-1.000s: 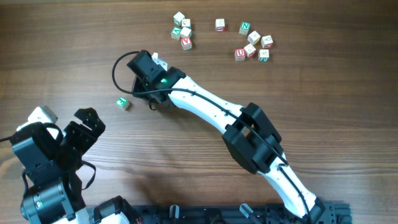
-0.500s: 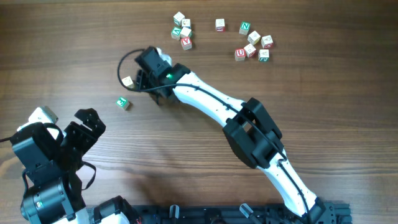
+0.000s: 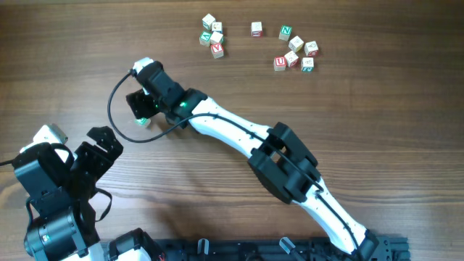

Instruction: Form a circle

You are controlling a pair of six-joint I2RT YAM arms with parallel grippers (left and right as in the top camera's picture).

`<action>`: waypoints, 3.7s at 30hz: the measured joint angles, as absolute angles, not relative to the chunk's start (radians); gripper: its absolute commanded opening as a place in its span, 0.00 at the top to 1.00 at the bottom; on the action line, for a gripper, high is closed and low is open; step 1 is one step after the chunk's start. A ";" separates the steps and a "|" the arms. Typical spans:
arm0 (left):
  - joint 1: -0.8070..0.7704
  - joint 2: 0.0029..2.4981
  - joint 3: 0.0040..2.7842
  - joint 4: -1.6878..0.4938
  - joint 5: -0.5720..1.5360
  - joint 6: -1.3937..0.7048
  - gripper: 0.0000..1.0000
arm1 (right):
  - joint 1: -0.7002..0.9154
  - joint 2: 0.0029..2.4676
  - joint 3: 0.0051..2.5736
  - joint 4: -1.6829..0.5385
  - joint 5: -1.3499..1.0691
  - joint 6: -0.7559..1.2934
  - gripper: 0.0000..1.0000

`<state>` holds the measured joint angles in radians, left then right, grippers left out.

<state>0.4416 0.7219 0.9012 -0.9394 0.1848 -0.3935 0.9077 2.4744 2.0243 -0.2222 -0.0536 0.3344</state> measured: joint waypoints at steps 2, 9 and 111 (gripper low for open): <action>0.442 0.722 0.901 -0.939 0.184 -0.393 0.00 | 0.909 2.504 2.024 -0.215 -0.031 0.334 0.22; 0.442 0.722 0.901 -0.939 0.185 -0.393 0.00 | 0.908 2.536 2.024 -0.194 0.007 0.326 0.44; 0.442 0.722 0.901 -0.942 0.185 -0.393 0.00 | 0.699 2.464 2.039 -0.760 -0.374 -0.024 0.84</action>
